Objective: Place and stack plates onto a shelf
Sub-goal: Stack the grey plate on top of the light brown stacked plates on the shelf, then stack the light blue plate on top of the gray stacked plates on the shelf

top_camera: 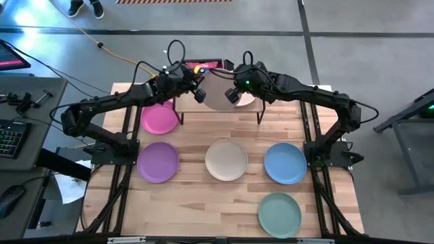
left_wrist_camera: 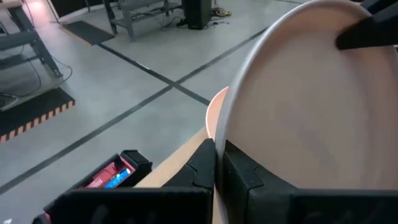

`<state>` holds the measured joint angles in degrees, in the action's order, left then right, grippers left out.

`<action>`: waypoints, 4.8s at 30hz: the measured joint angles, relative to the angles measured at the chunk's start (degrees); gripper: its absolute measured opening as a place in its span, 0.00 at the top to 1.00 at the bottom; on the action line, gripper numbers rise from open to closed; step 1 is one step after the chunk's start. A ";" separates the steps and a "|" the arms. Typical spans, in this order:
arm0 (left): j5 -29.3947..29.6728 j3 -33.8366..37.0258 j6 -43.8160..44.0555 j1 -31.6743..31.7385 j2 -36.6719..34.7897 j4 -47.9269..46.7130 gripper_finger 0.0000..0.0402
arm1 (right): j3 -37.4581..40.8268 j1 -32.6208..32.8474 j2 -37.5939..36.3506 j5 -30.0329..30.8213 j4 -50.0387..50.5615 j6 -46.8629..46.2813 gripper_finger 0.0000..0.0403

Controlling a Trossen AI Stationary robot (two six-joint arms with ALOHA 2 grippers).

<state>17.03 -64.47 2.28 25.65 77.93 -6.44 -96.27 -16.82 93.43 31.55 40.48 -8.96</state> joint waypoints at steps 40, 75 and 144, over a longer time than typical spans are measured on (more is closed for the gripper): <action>-10.09 -0.02 -1.00 3.96 -5.57 2.94 0.78 | -9.28 -30.55 0.06 -35.89 17.77 -3.45 1.00; -6.79 -0.02 0.55 3.96 -5.53 2.87 0.78 | 8.18 -31.06 1.49 -40.88 4.62 -7.54 1.00; -16.84 0.00 4.70 -9.42 -5.91 -17.70 0.78 | 5.98 10.57 -11.70 -34.73 39.58 -11.83 0.74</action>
<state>0.19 -64.47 6.98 16.23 72.02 -24.14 -90.29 -6.25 81.72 -3.18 80.06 -20.79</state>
